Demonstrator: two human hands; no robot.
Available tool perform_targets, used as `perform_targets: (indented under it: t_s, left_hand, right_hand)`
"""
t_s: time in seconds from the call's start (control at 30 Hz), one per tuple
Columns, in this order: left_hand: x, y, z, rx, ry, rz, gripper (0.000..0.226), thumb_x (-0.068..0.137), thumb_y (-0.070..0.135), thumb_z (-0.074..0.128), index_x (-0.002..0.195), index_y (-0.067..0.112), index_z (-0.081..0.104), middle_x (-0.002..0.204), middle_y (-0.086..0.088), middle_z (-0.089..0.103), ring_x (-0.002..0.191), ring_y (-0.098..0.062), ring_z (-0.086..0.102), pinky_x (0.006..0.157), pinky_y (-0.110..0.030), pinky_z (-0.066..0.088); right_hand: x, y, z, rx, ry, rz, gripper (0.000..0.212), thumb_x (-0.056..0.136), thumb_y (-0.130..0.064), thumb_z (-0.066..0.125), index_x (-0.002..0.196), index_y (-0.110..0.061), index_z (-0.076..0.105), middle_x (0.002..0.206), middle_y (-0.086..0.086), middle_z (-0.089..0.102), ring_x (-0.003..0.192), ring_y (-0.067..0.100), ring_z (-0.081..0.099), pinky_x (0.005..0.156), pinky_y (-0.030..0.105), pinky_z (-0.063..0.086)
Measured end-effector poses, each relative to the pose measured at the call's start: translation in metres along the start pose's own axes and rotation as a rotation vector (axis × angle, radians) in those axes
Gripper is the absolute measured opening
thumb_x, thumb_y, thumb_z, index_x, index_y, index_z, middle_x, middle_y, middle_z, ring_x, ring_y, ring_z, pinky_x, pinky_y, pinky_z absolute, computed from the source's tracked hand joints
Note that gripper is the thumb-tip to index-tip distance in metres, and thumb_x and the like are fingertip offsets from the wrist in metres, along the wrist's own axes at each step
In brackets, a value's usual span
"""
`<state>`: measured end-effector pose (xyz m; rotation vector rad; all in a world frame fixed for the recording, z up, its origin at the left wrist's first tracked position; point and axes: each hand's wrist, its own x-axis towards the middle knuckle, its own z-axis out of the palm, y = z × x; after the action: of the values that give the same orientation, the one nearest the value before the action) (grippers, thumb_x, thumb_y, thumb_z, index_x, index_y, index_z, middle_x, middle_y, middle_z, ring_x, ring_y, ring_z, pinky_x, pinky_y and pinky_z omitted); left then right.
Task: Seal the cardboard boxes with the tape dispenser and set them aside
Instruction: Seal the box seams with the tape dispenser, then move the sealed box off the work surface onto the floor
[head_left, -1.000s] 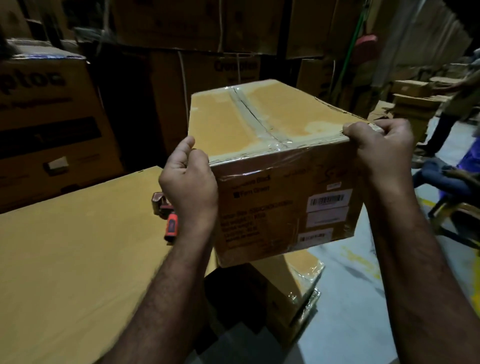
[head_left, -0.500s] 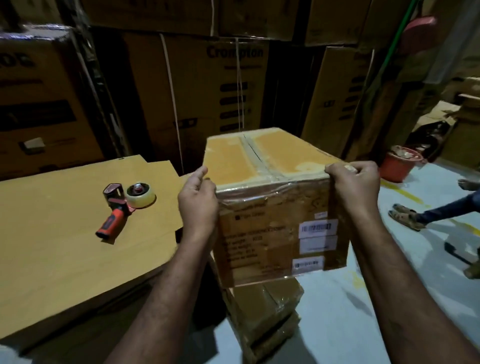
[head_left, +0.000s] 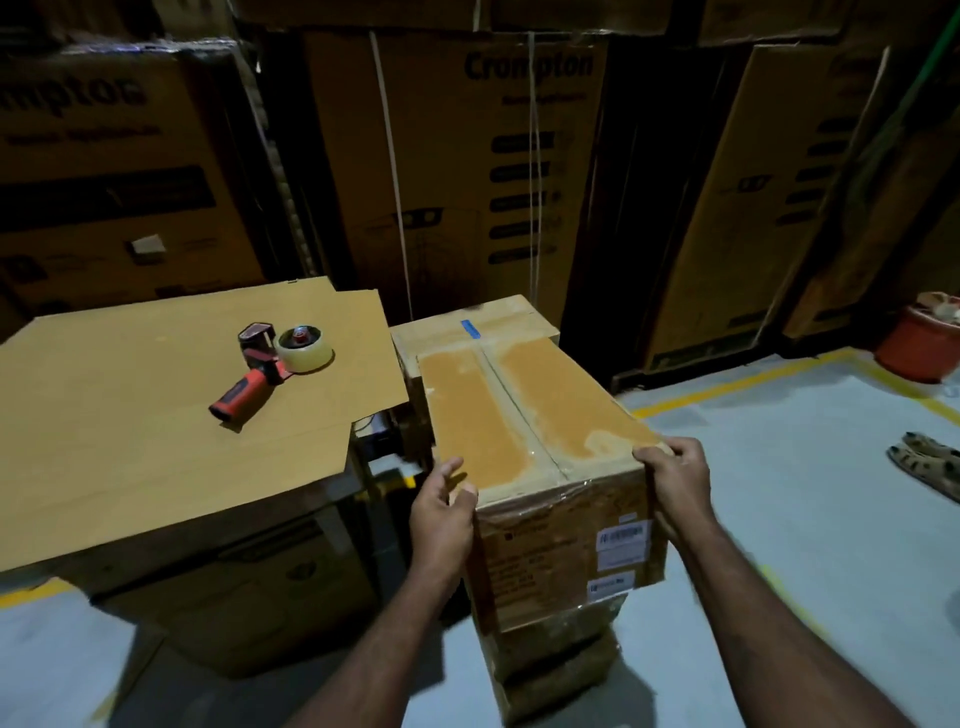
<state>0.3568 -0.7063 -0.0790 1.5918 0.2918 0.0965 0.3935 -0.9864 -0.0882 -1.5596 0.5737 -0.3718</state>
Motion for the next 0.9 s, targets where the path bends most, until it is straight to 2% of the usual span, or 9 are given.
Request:
perform_targets:
  t_s: [0.1,0.2,0.4,0.47,0.5,0.57,0.73,0.83,0.9]
  left_hand:
    - [0.003,-0.033,-0.005,0.002,-0.039,-0.103,0.059,0.096,0.001,0.064,0.145,0.029,0.05,0.15,0.006,0.045,0.125,-0.012,0.051,0.092,-0.036,0.058]
    - [0.004,-0.059,-0.009,0.046,-0.13,-0.248,0.086,0.087,-0.016,0.06,0.157,0.025,0.032,0.161,0.002,0.035,0.133,-0.019,0.049,0.076,-0.027,0.058]
    - [-0.005,-0.076,0.001,0.132,-0.193,-0.349,0.086,0.086,-0.015,0.065,0.157,0.022,0.034,0.163,-0.006,0.033,0.136,-0.024,0.044,0.091,-0.038,0.059]
    - [0.0,-0.077,0.005,0.178,-0.213,-0.314,0.08,0.086,-0.01,0.069,0.154,0.023,0.041,0.161,-0.006,0.036,0.132,-0.019,0.046,0.092,-0.038,0.06]
    - [0.003,-0.075,0.007,0.201,-0.223,-0.291,0.079,0.086,-0.008,0.07,0.153,0.021,0.042,0.162,-0.005,0.033,0.133,-0.019,0.047,0.089,-0.035,0.06]
    - [0.008,-0.07,0.01,0.281,-0.254,-0.25,0.077,0.087,-0.004,0.072,0.154,0.018,0.041,0.167,-0.003,0.023,0.138,-0.022,0.044,0.083,-0.021,0.057]
    - [0.014,-0.084,0.013,0.496,-0.284,-0.203,0.073,0.091,0.012,0.074,0.155,0.018,0.039,0.169,-0.005,0.013,0.153,-0.026,0.023,0.11,-0.027,0.033]
    - [0.012,-0.093,0.01,0.525,-0.319,-0.216,0.069,0.092,0.014,0.073,0.154,0.017,0.041,0.169,-0.003,0.016,0.152,-0.024,0.026,0.097,-0.02,0.034]
    - [0.013,-0.097,0.006,0.589,-0.367,-0.204,0.067,0.094,0.019,0.072,0.154,0.015,0.042,0.169,-0.004,0.016,0.152,-0.024,0.027,0.099,-0.021,0.033]
  right_hand:
    - [0.003,0.034,-0.004,-0.123,-0.098,0.058,0.025,0.08,-0.012,0.077,0.082,-0.01,0.052,0.073,0.004,0.051,0.066,0.023,0.054,0.055,0.027,0.043]
    - [0.002,0.072,-0.012,-0.335,-0.145,0.183,0.034,0.063,-0.009,0.071,0.054,-0.019,0.04,0.054,0.003,0.033,0.052,0.016,0.039,0.052,0.032,0.029]
    - [-0.001,0.094,-0.015,-0.344,-0.188,0.269,0.043,0.062,0.003,0.057,0.053,-0.024,0.024,0.062,0.004,0.014,0.051,0.016,0.019,0.05,0.04,0.022]
    - [-0.001,0.09,-0.015,-0.34,-0.155,0.242,0.019,0.066,-0.007,0.064,0.073,-0.023,0.057,0.067,0.008,0.045,0.057,0.024,0.045,0.054,0.039,0.033]
    - [0.0,0.087,-0.012,-0.322,-0.175,0.235,0.031,0.073,-0.005,0.067,0.102,-0.016,0.065,0.088,0.012,0.059,0.075,0.03,0.059,0.062,0.037,0.042]
    - [0.002,0.085,-0.006,-0.334,-0.259,0.231,0.056,0.084,0.0,0.068,0.136,-0.004,0.051,0.124,0.015,0.055,0.113,0.036,0.058,0.082,0.038,0.05]
    - [-0.003,0.1,0.003,-0.603,-0.367,0.149,0.083,0.079,-0.006,0.078,0.152,-0.008,0.038,0.15,0.012,0.036,0.129,0.031,0.048,0.098,0.037,0.048]
    - [-0.004,0.11,-0.001,-0.815,-0.407,0.153,0.043,0.078,-0.016,0.077,0.116,-0.01,0.059,0.138,0.016,0.039,0.102,0.026,0.052,0.077,0.031,0.043]
    - [-0.002,0.116,-0.001,-0.986,-0.499,0.182,0.031,0.077,-0.021,0.075,0.083,-0.017,0.045,0.118,0.017,0.043,0.09,0.023,0.048,0.071,0.032,0.037]
